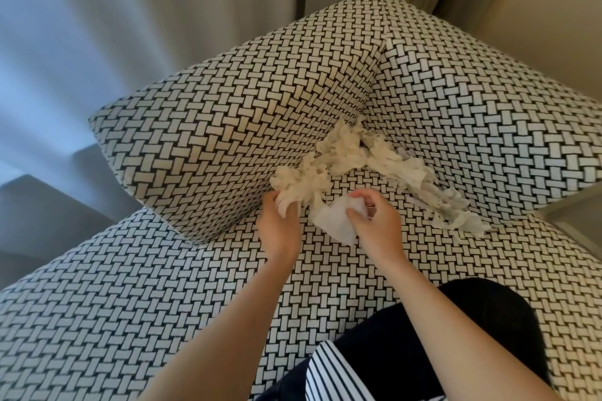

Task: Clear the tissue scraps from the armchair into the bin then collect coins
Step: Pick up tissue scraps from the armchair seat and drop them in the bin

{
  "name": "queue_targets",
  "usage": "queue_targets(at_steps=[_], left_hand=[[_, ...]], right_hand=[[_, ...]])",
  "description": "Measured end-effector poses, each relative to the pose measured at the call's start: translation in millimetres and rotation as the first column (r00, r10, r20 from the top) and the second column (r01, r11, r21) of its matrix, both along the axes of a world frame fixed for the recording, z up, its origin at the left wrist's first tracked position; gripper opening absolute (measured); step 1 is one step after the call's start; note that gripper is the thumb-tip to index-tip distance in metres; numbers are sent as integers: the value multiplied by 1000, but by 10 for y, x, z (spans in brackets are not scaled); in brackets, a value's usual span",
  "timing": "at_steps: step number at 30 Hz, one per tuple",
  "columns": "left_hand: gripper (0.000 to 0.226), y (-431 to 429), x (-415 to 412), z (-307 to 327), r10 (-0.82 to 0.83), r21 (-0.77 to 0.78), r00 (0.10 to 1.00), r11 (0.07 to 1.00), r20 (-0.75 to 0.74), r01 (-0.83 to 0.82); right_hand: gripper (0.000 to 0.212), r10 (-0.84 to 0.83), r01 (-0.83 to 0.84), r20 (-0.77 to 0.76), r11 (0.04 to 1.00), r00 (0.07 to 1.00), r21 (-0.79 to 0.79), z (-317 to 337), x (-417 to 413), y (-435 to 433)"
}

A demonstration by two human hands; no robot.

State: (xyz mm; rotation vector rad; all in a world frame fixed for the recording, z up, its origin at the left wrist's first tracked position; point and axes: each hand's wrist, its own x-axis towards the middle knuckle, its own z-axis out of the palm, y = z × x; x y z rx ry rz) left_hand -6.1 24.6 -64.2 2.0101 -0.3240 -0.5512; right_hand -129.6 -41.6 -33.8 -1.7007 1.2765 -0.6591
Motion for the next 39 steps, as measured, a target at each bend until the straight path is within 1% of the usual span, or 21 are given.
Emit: queue_targets(at_steps=[3,5,7,10,13,14,17,21,22,24,26,29,33,35,37,39], left_hand=[[35,62,1,29,-151,134,974,982,167,129],[37,79,44,108,-229,204,950,961,211,186],[32,71,91,199,-300,264,922,936,246,234],[28,45,151,342,-454,370,830,868,325,330],[34,5,192,498,-596,488,709,778,378,395],[36,-18,203,543,-625,512,682,756,381,407],[39,-97,202,673,-667,547,645,720,373,427],[37,-199,128,811,-691,580,605,699,395,419],[37,-235,93,849,-683,563,609,710,403,424],[37,-332,11,918,-670,480,628,734,395,481],[38,-450,-107,971,-671,349,654,741,348,574],[35,-631,-436,1119,-664,120,711,745,231,657],[22,-902,-988,1231,-668,-52,735,735,115,676],[21,-1011,-1196,1245,-652,-105,756,749,54,654],[21,-1133,-1499,1232,-687,-132,726,722,-24,679],[21,-1227,-1903,1219,-736,-135,672,677,-84,724]], right_hand=[[36,-31,31,-16,1000,999,-6,22,-67,-46],[38,-27,27,-17,1000,999,-1,35,-109,-68],[34,-20,20,-12,1000,1000,-5,55,-154,-81],[28,-18,18,-3,1000,1000,-22,75,-212,-109],[20,-46,46,3,997,999,-57,114,-257,-143],[18,-56,56,5,996,998,-71,136,-269,-153],[15,-94,94,10,988,996,-126,210,-321,-191],[18,-140,143,34,984,990,-110,293,-436,-252],[16,-143,148,51,984,988,-101,318,-482,-271],[14,-147,154,85,985,986,-81,366,-586,-310],[12,-168,177,111,982,979,-71,429,-710,-353],[21,-227,242,153,967,962,-84,538,-992,-440],[22,-315,335,174,937,933,-97,667,-1519,-514],[20,-356,376,163,919,920,-121,714,-1759,-513],[20,-444,463,145,875,884,-142,751,-2112,-499],[20,-556,569,122,811,822,-137,789,-2555,-450]])
